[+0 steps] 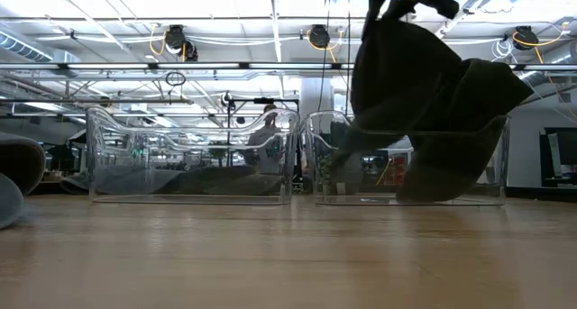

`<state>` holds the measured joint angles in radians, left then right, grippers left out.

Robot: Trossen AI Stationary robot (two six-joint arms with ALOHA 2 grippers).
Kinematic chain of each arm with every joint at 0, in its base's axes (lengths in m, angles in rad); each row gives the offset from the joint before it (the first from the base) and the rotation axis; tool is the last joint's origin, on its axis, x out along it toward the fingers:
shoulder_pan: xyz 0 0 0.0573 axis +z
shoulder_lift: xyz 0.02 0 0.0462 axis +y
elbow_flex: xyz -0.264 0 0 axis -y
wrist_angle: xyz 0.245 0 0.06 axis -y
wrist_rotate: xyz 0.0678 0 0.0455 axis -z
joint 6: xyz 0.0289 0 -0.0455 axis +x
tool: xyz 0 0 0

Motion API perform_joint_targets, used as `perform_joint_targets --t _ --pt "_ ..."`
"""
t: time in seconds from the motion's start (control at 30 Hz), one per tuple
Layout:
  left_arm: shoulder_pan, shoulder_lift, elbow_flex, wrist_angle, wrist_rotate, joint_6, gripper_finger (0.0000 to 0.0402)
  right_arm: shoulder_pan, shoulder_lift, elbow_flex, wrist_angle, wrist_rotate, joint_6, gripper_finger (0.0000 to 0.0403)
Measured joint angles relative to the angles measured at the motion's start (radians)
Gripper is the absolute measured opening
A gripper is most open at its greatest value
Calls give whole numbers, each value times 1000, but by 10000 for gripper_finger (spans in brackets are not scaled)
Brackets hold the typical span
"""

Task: Pick & Place hat
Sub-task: Put the right black cap into the right transparent bin

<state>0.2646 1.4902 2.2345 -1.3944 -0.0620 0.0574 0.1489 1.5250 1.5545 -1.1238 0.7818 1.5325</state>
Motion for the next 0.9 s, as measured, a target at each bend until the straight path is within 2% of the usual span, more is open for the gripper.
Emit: perform_joint_targets --t 0.3,0.6,0.9 --pt "0 0 0 -20 1 0 291 0 0 -70 -12 -24 55 14" --pt "0 0 0 -32 5 -3 277 -4 0 -147 -25 -74 115 15" --pt "0 0 0 -46 4 -3 279 -4 -10 -163 -33 -98 118 86"
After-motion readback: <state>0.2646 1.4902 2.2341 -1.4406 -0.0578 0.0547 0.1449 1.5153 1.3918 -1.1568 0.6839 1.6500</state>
